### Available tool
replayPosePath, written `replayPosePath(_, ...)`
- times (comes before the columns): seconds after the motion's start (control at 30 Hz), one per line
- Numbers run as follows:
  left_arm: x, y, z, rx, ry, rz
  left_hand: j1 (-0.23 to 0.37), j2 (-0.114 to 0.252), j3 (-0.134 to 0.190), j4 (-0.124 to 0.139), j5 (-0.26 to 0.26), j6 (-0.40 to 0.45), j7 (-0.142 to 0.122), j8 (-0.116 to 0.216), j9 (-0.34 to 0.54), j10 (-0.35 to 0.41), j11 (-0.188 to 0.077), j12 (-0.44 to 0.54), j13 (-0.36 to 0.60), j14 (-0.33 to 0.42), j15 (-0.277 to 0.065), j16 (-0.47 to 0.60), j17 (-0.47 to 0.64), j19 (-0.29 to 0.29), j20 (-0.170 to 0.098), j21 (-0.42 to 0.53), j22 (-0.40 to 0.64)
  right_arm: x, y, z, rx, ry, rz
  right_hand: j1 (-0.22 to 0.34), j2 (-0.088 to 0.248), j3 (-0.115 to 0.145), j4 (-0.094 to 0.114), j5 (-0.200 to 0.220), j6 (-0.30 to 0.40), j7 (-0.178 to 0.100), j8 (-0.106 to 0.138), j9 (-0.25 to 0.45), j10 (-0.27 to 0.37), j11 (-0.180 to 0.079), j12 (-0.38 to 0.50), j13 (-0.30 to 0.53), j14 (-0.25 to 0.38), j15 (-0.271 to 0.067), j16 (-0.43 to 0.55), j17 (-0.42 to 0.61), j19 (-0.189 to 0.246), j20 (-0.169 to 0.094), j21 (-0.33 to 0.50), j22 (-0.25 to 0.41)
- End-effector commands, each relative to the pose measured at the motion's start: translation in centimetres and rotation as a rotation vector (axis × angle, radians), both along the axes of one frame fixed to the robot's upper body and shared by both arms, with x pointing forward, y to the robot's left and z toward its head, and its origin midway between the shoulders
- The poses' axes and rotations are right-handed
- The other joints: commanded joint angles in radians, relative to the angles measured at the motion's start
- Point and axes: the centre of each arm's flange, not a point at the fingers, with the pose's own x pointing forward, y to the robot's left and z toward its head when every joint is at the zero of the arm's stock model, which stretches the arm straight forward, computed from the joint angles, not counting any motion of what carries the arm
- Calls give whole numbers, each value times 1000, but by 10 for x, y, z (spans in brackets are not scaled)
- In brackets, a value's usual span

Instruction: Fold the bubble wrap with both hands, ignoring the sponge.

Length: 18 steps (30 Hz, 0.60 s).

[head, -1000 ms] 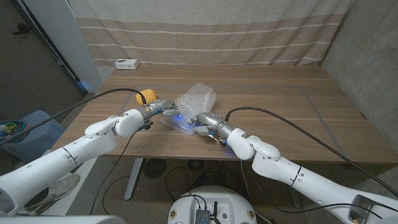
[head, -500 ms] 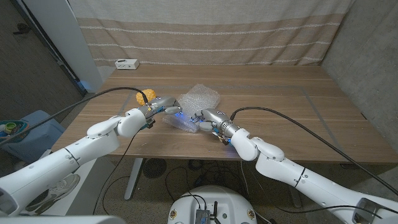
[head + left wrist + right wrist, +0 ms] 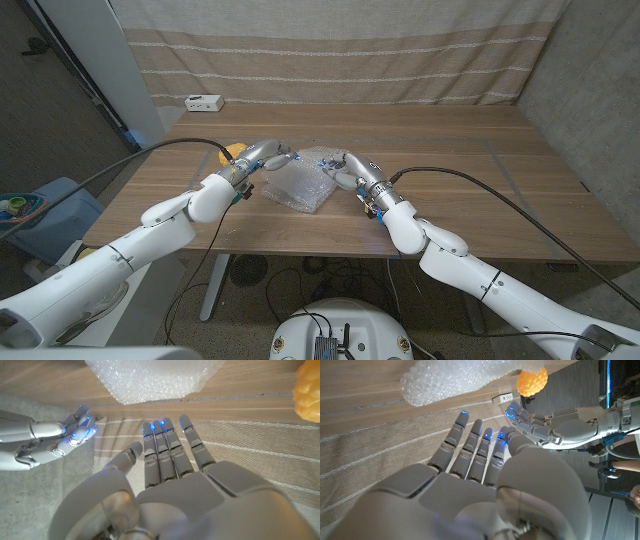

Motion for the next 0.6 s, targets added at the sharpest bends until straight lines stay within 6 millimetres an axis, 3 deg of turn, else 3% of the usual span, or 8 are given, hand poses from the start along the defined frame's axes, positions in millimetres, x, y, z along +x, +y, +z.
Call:
replayPosePath(0.03,0,9,5,-305,-82,-142,6,-15,-6,10,-11,-80,-25,-6,-4,-47,2,-9,-5,-39,11,-14,-1,-20,-1,-6,2,7,-33,19,179,-9,22,-16,-2,0,7,4,-14,-1,-6,2,-16,-1,-9,1,-10,-75,-9,-4,-9,5,-6,-1)
replayPosePath(0.33,12,16,1,-483,-32,-265,-21,-36,-31,9,-30,-195,-48,-3,-14,-136,8,-18,-19,-114,21,-41,-16,-52,-2,-20,1,17,-61,32,325,12,44,-27,-3,-1,9,5,-19,5,-11,2,-16,5,-11,-1,-11,-67,-14,-8,-15,10,-7,-3)
replayPosePath(0.4,14,17,1,-524,-26,-289,-28,-39,-37,8,-36,-225,-57,-3,-17,-159,11,-18,-23,-140,30,-47,-22,-64,11,-27,1,20,-68,35,368,20,60,-29,-6,-2,8,5,-19,6,-11,2,-15,7,-11,-1,-10,-67,-14,-9,-15,11,-7,-3)
replayPosePath(0.53,21,18,3,-561,47,-321,-34,-48,-40,-1,-40,-262,-70,-3,-21,-198,4,-22,-31,-165,26,-53,-33,-72,12,-32,0,22,-79,39,417,16,79,-26,-12,5,-2,9,-11,16,-11,2,-20,14,-16,-4,-11,-59,-26,-24,-20,-14,-9,-6)
replayPosePath(0.6,23,17,4,-559,97,-345,-35,-45,-43,-13,-44,-318,-86,-6,-26,-254,0,-25,-42,-210,32,-58,-41,-95,18,-44,-1,22,-83,41,449,13,81,-25,-16,9,-8,11,-12,19,-14,1,-33,17,-24,-6,-21,-53,-37,-33,-22,-22,-10,-8)
